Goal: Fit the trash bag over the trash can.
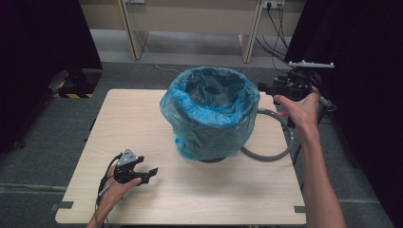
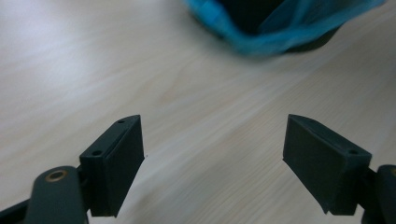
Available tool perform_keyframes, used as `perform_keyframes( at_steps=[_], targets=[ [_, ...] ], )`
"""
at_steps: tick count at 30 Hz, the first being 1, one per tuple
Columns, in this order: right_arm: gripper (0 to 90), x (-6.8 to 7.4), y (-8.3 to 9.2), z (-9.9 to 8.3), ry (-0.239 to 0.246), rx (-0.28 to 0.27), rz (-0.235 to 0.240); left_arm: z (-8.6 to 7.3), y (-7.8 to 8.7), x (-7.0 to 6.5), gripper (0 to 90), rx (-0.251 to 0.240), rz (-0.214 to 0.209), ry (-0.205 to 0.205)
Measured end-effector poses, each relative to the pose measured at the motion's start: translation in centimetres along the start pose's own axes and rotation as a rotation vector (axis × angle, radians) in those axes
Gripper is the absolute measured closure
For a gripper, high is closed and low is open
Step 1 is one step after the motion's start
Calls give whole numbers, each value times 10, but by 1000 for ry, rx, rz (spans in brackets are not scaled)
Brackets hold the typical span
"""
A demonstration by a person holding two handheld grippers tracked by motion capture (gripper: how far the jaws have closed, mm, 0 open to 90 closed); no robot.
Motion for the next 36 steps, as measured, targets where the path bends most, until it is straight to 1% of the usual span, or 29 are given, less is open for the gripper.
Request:
perform_keyframes(
  at_steps=[2,4,7,8,11,14,16,19,21,22,25,26,27,28,31,36],
  targets=[
    [351,-8,0,-6,-5,4,-12,18,0,-10,193,-44,-24,-20],
    [354,-14,1,-12,-11,10,-19,37,-1,-19,187,-84,-54,-30],
    [355,-21,1,-19,-10,17,-28,60,-4,-31,182,-125,-94,-50],
    [355,-23,1,-22,-14,23,-32,67,-6,-33,182,-130,-99,-64],
    [355,-29,1,-28,-17,30,-39,87,-9,-36,183,-146,-94,-101],
    [355,-36,0,-34,-30,30,-44,106,-11,-36,194,-170,-95,-123],
    [355,-41,-1,-39,-36,32,-50,116,-11,-36,225,-194,-94,-137],
    [356,-49,-2,-46,-52,37,-54,130,-11,-39,324,-229,-110,-153],
    [356,-54,-3,-52,-60,43,-56,136,-12,-41,429,-241,-119,-174],
    [356,-56,-3,-54,-65,49,-56,138,-12,-42,481,-248,-118,-184],
    [356,-61,-5,-60,-73,54,-57,141,-16,-43,732,-253,-119,-206],
    [356,-62,-5,-62,-79,54,-57,140,-17,-43,820,-251,-118,-207],
    [357,-63,-5,-63,-78,56,-56,139,-19,-43,878,-246,-116,-205],
    [357,-64,-5,-64,-81,57,-56,136,-22,-44,895,-234,-121,-210],
    [357,-67,-5,-68,-89,60,-55,123,-32,-47,896,-189,-129,-241],
    [360,-72,-8,-76,-99,68,-56,103,-54,-46,897,-102,-121,-258]
  ],
)
Point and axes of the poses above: each handheld gripper's, and its own axes: y roughly backward along the jaws, z roughly out of its top, x roughly to its left, the point moved 7 cm from there along -y, roughly forward along the jaws, and after that the axes turned 7 degrees about -y, right-handed, at the moved point
